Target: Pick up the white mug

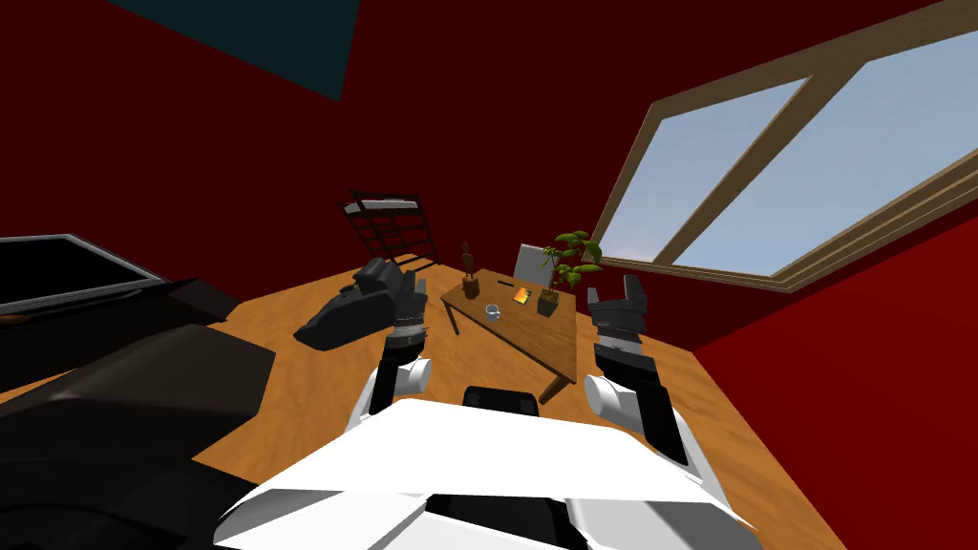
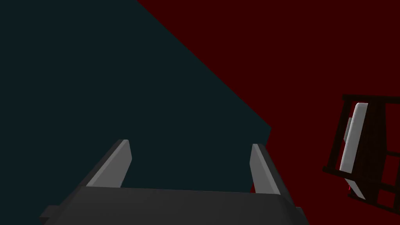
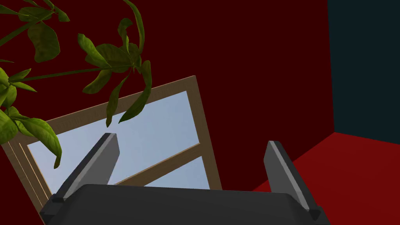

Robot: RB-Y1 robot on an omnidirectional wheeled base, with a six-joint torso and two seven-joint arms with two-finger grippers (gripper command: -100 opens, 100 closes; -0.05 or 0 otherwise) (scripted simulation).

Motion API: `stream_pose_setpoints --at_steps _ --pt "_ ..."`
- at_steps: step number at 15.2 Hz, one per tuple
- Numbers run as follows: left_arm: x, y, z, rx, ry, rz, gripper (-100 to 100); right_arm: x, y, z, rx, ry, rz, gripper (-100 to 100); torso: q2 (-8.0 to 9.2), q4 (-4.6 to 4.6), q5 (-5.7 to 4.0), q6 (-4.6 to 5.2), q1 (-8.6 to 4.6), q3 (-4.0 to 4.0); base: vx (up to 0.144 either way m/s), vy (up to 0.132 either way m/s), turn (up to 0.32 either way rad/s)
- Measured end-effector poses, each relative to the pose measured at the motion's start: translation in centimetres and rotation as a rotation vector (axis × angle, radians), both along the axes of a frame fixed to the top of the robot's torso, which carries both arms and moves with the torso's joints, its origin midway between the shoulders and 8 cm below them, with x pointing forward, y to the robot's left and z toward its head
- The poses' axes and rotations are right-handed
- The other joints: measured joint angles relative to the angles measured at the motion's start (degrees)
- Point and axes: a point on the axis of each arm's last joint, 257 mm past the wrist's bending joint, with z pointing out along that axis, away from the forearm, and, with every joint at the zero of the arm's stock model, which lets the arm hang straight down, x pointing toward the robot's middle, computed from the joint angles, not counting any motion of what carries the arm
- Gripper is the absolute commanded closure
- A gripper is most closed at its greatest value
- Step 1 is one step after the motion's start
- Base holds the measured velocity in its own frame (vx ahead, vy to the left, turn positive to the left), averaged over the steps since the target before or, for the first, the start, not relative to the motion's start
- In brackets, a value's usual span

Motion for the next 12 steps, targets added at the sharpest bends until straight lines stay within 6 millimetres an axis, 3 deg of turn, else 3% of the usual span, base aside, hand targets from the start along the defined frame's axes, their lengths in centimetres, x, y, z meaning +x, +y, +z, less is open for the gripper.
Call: stream_pose_setpoints --at_steps 4,12 --pt "2.0 -0.4 -1.2 0.051 0.058 -0.030 -100 0.0 0.0 0.0 0.000 0.000 0.000 0 0.01 0.00 0.01 0.02 0.03 0.00 -0.009 0.001 -0.090" --pt "7.1 0.3 -6.0 0.086 0.233 -0.042 -100 0.0 0.0 0.0 0.000 0.000 0.000 0 -0.02 -0.01 0.01 0.01 0.02 -0.01 -0.005 0.000 -0.077"
